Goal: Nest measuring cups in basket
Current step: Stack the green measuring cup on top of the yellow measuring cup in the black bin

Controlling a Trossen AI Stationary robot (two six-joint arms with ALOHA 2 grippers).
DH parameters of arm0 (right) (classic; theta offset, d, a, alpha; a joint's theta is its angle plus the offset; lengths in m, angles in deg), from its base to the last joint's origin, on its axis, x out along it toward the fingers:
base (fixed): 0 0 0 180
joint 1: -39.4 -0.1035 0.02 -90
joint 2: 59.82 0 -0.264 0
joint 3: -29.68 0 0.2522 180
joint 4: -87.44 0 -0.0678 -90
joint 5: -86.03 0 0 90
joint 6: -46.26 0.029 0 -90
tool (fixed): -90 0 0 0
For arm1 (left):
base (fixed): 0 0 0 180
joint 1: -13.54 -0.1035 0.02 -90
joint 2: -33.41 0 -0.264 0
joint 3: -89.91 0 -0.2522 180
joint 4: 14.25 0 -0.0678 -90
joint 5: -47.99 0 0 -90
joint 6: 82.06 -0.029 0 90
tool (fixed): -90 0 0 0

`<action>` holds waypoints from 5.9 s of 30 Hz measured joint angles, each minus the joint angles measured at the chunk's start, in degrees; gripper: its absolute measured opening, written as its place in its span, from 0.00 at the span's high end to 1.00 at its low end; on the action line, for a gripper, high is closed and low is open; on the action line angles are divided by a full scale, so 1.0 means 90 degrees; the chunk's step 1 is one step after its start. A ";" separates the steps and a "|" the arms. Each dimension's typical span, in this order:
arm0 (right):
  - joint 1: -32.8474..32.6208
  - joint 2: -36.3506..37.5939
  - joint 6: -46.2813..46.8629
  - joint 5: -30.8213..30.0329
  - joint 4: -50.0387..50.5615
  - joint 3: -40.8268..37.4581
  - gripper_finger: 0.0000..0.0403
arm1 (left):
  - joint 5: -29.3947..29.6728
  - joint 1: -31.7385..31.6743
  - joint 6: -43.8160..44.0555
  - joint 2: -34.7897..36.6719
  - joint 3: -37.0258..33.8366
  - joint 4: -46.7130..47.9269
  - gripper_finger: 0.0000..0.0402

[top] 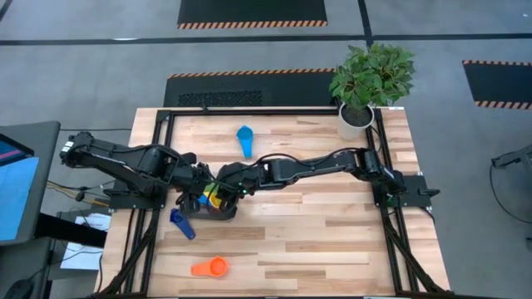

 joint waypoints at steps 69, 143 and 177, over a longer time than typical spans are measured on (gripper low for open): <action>-0.1425 0.3685 0.3589 -0.3321 0.7583 -0.1648 0.71 | -0.0311 0.0215 -0.0768 -0.0086 -0.0567 0.0214 0.70; -0.2360 0.4777 0.5745 -0.3415 0.7085 -0.3410 0.71 | -0.1656 0.0203 -0.0657 -0.0874 -0.1173 -0.0807 0.54; -0.2370 0.4777 0.5484 -0.3410 0.6710 -0.3410 0.71 | -0.0285 0.0169 -0.0746 -0.2613 -0.1171 -0.0244 1.00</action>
